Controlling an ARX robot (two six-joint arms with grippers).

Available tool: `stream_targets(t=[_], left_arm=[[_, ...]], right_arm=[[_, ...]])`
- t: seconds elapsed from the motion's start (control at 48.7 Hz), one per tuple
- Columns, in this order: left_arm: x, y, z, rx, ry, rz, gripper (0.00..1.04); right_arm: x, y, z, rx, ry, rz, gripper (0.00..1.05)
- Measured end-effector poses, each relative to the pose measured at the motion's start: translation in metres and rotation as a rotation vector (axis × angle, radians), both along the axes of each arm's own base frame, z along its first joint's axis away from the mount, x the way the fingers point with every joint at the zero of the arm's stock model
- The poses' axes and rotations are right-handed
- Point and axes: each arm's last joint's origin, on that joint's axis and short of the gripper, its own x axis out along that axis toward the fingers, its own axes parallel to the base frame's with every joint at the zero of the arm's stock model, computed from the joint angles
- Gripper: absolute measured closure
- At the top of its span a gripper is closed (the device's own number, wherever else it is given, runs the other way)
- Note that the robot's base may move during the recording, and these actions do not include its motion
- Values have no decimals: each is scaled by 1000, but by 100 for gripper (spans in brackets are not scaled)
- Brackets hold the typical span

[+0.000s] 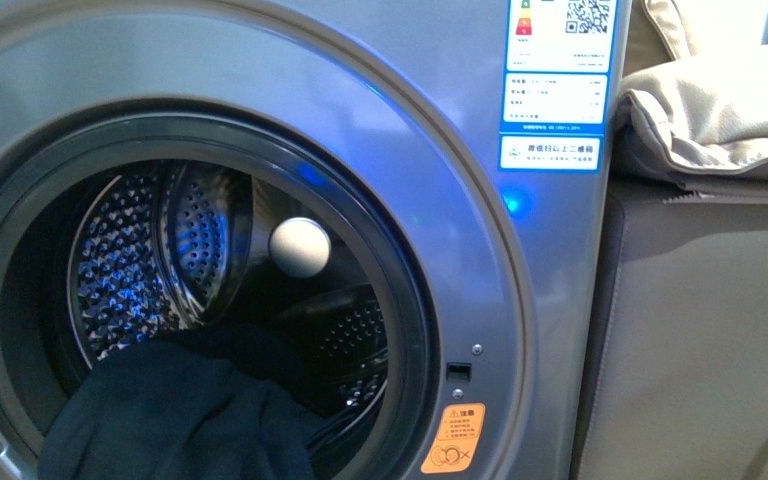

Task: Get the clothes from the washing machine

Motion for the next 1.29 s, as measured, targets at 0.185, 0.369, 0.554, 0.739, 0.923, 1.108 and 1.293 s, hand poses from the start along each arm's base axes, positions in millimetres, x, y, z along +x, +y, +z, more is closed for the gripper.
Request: stream_targets(t=[0.185,0.369,0.554,0.739,0.923,1.108,1.293], left_arm=[[27,0,22,-3,-35,-12,7],[74,-4,37,0,-25,-24,7],[128,-11,42,13,28,-16,7],[173,-20,42,30,64,-22,7],[211,-28,37,74,100,-25,7],[244,-30,26,104,156,-7,7],[277,-29,11,136,203,27,7]], right_arm=[[0,0,0,0,0,0,8],[0,0,0,0,0,0,8],[0,0,0,0,0,0,8],[0,0,0,0,0,0,8],[0,0,0,0,0,0,8],[0,0,0,0,0,0,8],[0,0,0,0,0,0,8]])
